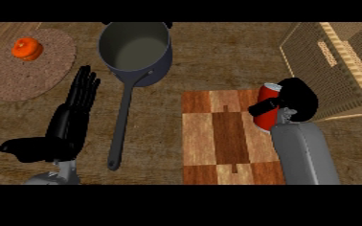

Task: Pick the can from the cutting board and place it in the basket

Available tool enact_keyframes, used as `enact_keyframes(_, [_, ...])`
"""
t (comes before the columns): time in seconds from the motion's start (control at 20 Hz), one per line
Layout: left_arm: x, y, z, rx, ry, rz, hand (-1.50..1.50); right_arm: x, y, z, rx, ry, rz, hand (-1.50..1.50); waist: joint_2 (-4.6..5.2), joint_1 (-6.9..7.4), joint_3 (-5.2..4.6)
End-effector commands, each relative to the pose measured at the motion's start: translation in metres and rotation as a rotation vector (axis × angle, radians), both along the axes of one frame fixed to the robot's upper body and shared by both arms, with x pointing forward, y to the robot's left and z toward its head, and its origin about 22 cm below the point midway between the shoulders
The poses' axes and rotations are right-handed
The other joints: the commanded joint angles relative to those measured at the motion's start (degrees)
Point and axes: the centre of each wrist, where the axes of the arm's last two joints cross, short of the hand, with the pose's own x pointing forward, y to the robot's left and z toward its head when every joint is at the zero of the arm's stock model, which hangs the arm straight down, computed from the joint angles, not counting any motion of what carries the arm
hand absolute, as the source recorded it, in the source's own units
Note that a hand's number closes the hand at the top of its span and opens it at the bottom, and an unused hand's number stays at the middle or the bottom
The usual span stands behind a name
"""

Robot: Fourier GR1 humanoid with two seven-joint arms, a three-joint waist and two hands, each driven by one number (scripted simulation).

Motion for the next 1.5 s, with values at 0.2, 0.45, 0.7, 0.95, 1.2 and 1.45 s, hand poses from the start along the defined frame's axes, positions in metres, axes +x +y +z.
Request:
enact_keyframes(0.2, [0.006,-0.021,0.005,-0.005,-0.024,-0.077,0.00,0.056,-0.025,0.030,-0.113,-0.091,-0.353,1.50,1.67,4.06,0.34])
enact_keyframes(0.45, [0.011,-0.025,0.006,0.007,-0.014,-0.098,0.00,0.078,-0.019,0.071,-0.141,-0.331,-0.414,1.50,1.20,4.70,0.37])
enact_keyframes(0.7, [0.015,-0.032,0.009,-0.005,-0.022,-0.109,0.00,0.093,-0.015,0.111,-0.209,-0.578,-0.434,1.50,1.17,5.05,0.31])
enact_keyframes(0.95, [0.015,-0.033,0.004,0.001,-0.008,-0.104,0.00,0.106,0.012,0.142,-0.249,-0.716,-0.452,1.50,0.83,5.34,0.15])
enact_keyframes(1.2, [0.017,-0.034,0.009,0.004,-0.016,-0.088,0.00,0.117,0.020,0.162,-0.225,-0.735,-0.532,1.50,0.47,4.80,0.17])
enact_keyframes(1.45, [0.012,-0.027,-0.002,0.017,0.003,-0.064,0.00,0.126,0.010,0.160,-0.270,-0.666,-0.624,1.50,0.11,3.33,0.11])
